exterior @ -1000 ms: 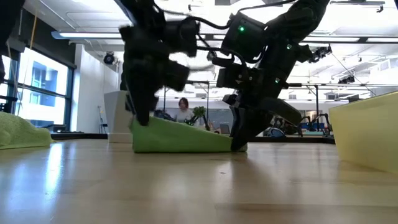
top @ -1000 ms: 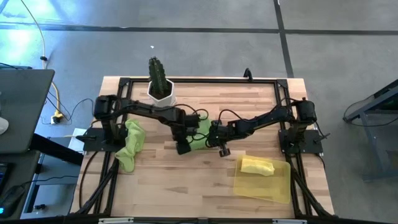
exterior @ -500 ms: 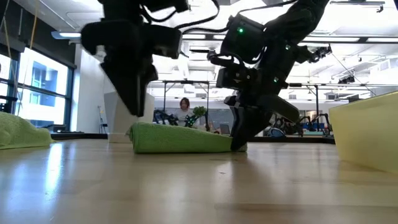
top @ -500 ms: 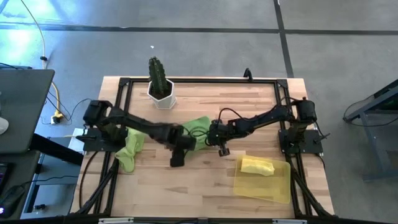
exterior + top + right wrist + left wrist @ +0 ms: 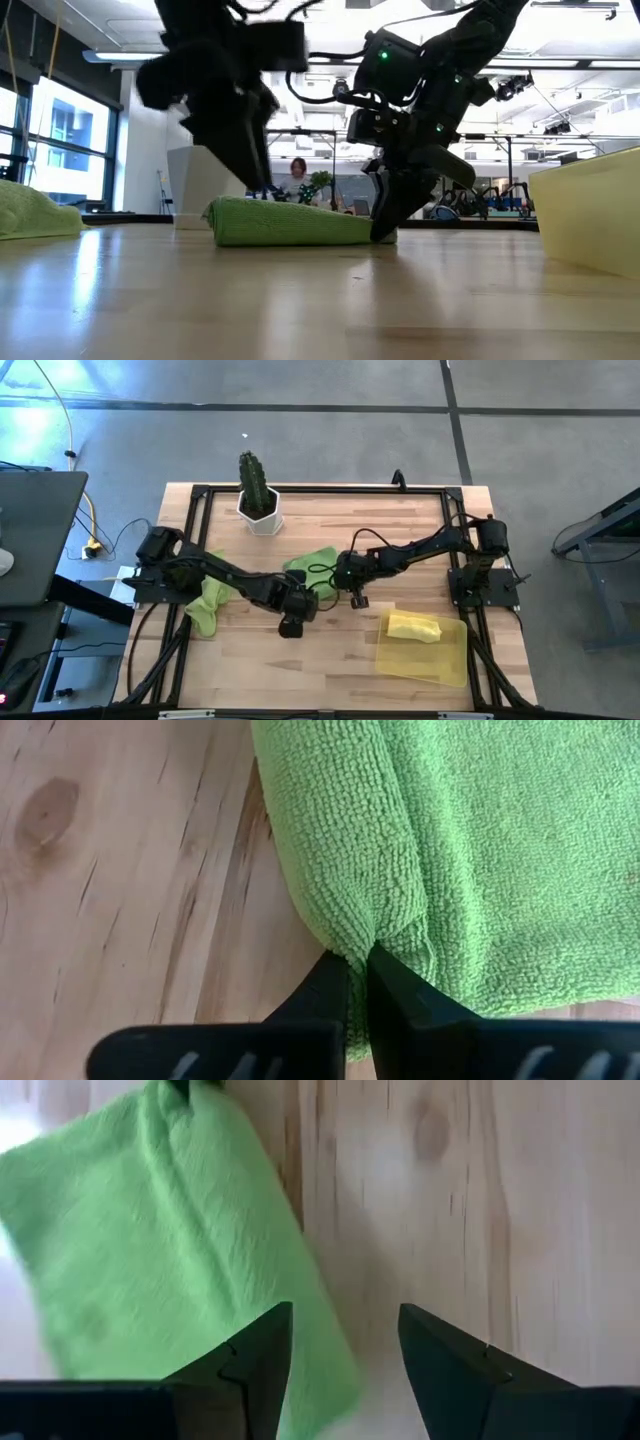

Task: Roll microfiber towels into tight, uniform cylinder then place into a basket
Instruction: Roll the green towel

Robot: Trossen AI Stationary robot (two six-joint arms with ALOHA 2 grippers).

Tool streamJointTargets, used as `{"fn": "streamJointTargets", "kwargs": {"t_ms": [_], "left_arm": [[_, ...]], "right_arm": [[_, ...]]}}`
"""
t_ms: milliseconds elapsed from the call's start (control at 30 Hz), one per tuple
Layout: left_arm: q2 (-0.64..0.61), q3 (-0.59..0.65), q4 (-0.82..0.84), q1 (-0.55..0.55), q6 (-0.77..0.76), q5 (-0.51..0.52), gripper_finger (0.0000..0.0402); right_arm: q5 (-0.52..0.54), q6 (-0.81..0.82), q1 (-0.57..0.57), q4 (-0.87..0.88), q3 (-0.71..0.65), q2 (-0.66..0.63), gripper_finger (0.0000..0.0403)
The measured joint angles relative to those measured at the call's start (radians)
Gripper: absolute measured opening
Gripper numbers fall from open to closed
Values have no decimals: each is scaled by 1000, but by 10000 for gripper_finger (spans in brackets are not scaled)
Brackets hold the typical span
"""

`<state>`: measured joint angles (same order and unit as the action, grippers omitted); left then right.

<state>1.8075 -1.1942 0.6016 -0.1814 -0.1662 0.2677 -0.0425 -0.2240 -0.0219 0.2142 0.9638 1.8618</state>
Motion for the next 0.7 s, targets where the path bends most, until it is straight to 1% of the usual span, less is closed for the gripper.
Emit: {"fn": "streamJointTargets", "kwargs": {"t_ms": [167, 233, 300, 433, 500, 600, 700], "left_arm": [[0, 97, -141, 7, -76, -51, 173], [-23, 140, -162, 12, -112, -58, 173], [-40, 175, -206, 14, -118, -41, 173], [-92, 239, -253, 16, -107, 33, 173], [-114, 274, -259, 23, -88, 47, 173], [-138, 325, -315, 38, -65, 73, 173], [-139, 374, -404, 51, -42, 77, 173]], "right_arm": [[-1, 10, 0, 2, 0, 0, 1], [-1, 11, 0, 2, 0, 0, 1], [-2, 19, 0, 0, 0, 0, 1], [-20, 44, -3, -11, -2, 0, 1], [-23, 51, -6, -16, -2, 0, 0], [-28, 70, -14, -24, -2, 1, 0], [-41, 71, -19, -31, -2, 1, 0]]}}
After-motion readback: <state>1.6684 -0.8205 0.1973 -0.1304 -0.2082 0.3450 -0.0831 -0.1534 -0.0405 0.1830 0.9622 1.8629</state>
